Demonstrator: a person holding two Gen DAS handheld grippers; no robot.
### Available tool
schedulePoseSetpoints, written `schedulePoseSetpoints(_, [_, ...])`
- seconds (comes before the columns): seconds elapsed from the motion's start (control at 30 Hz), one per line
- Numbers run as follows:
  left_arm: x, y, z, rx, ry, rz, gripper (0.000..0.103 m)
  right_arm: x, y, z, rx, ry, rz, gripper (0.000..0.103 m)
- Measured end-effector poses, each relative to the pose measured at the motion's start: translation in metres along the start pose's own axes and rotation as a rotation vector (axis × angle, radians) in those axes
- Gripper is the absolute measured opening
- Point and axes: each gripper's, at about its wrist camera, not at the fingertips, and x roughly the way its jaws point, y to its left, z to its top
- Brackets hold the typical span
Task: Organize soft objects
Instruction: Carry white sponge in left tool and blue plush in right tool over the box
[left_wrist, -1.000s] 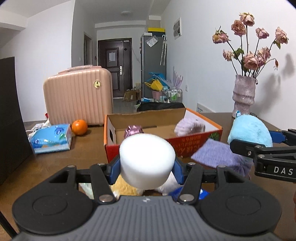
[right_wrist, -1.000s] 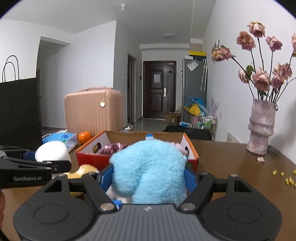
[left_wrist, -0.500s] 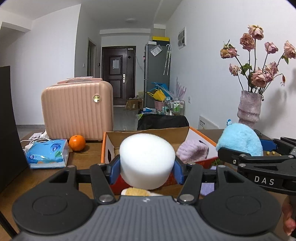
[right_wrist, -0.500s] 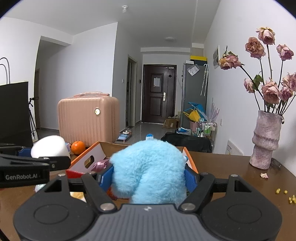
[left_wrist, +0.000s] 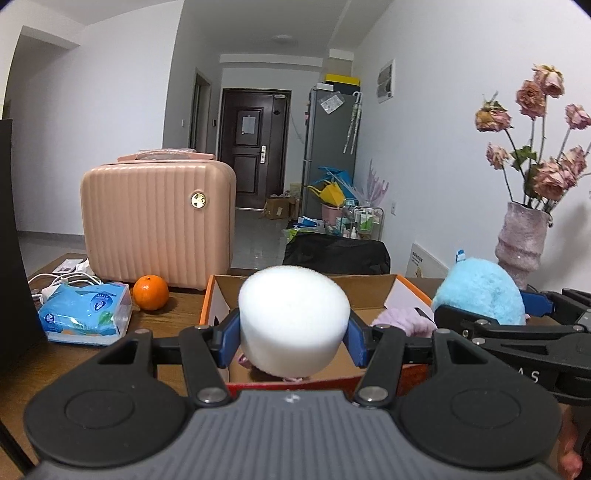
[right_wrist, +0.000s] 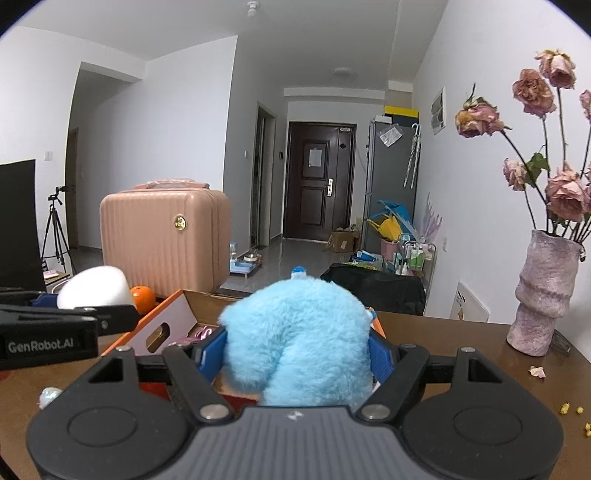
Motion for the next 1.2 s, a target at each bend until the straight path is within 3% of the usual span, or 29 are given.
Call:
schedulePoseSetpoints(0.53, [0.051,0.01,0.019,-0.036,0.008,0.039,0.057,0.064,-0.003,0.021,-0.016,0.063,0.035,0.076])
schedulePoseSetpoints(1.2, [0.109,0.015,0.026,-0.023,0.076,0.047,0.057,0.133,0.0,0.026,-0.071,0.165,0.035,0.076])
